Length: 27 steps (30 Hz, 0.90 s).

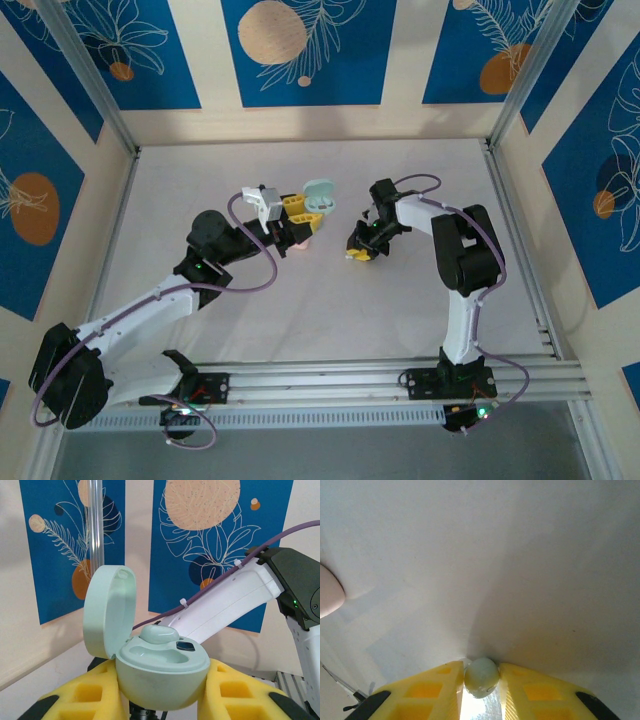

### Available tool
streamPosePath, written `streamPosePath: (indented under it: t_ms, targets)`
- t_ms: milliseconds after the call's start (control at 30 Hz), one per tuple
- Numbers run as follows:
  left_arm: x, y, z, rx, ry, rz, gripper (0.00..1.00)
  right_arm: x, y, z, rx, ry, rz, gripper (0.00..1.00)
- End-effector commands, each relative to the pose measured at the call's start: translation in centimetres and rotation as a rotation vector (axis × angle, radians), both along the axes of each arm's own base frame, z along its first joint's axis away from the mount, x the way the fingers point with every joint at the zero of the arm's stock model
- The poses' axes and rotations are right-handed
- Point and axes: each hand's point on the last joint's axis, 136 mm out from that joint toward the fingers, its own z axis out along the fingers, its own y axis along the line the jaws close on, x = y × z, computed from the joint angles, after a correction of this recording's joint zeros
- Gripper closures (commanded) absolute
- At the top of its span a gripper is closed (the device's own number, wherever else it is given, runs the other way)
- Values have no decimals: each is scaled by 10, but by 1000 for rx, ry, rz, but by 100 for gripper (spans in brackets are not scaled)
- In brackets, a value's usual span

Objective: Insert wireless bluetooth earbuds into charging case

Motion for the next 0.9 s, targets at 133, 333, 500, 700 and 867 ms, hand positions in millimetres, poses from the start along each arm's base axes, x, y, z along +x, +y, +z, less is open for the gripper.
streamPosePath:
  t_ms: [133, 333, 500, 700, 867]
  targets:
    - [-3, -2, 6, -15, -17, -4, 75, 6, 16, -9, 30, -24, 37, 73]
    - [-3, -2, 5, -15, -15, -4, 75, 9, 20, -12, 20, -22, 35, 72]
    - [-2, -2, 6, -15, -14, -3, 75, 9, 23, -16, 13, -13, 36, 72]
    - [-2, -1, 6, -16, -13, -3, 75, 8, 25, -21, 0, -1, 42, 73]
    - [-2, -2, 5, -15, -11, -3, 75, 6, 24, -29, -26, 12, 45, 73]
